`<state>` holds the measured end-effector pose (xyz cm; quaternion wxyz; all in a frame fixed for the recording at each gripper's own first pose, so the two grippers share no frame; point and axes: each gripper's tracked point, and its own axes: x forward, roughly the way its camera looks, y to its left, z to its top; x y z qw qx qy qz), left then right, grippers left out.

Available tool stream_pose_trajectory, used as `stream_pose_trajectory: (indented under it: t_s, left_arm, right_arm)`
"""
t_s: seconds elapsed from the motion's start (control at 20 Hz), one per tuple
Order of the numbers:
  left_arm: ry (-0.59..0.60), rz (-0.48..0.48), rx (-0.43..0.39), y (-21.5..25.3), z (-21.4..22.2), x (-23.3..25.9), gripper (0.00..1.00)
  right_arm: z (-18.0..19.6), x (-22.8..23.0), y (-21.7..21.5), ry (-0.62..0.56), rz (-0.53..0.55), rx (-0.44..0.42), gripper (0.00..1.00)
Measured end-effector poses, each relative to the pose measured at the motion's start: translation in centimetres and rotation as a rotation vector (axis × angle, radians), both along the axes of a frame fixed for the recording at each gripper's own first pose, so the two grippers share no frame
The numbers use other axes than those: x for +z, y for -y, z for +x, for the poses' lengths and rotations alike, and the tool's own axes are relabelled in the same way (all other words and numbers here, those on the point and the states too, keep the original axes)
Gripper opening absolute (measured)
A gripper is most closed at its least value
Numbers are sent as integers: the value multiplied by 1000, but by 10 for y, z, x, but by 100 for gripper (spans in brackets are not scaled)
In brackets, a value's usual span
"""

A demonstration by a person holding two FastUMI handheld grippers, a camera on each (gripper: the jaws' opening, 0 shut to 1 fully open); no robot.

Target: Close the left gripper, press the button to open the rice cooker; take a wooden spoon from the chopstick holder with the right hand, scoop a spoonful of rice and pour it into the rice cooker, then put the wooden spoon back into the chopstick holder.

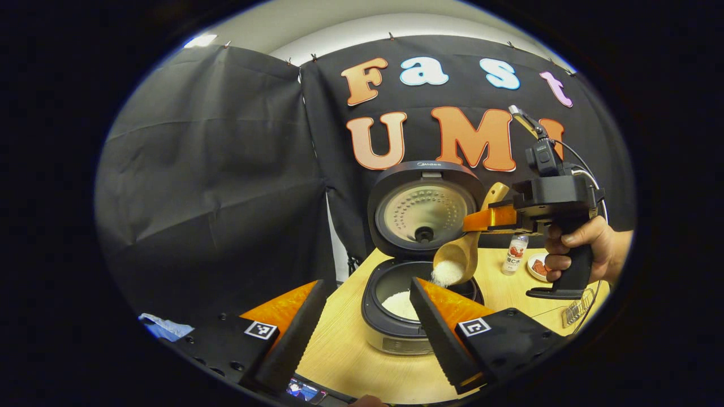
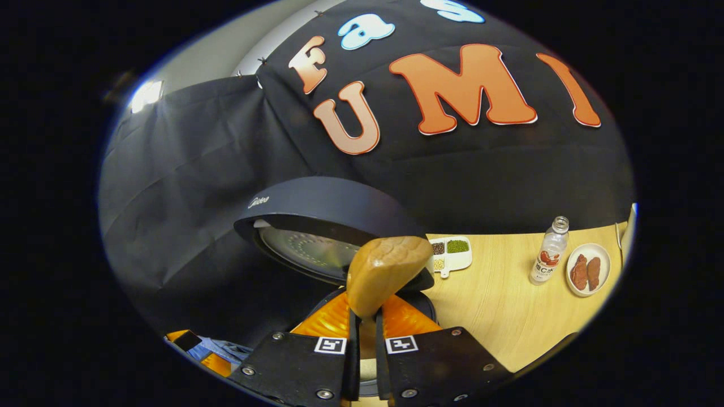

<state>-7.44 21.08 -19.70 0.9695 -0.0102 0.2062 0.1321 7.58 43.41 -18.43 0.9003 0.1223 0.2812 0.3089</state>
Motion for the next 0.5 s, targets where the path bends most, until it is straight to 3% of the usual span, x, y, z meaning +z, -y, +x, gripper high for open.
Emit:
stream_pose_trajectory:
  t_s: [0.05, 0.5]
  left_arm:
    - [-1, -1, 1, 1, -1, 0, 94]
    - [-4, -13, -25, 12, -1, -4, 94]
  right_arm:
    - [0, 3, -1, 16, -8, 5, 11]
    - [-9, 16, -9, 111, -79, 88, 11]
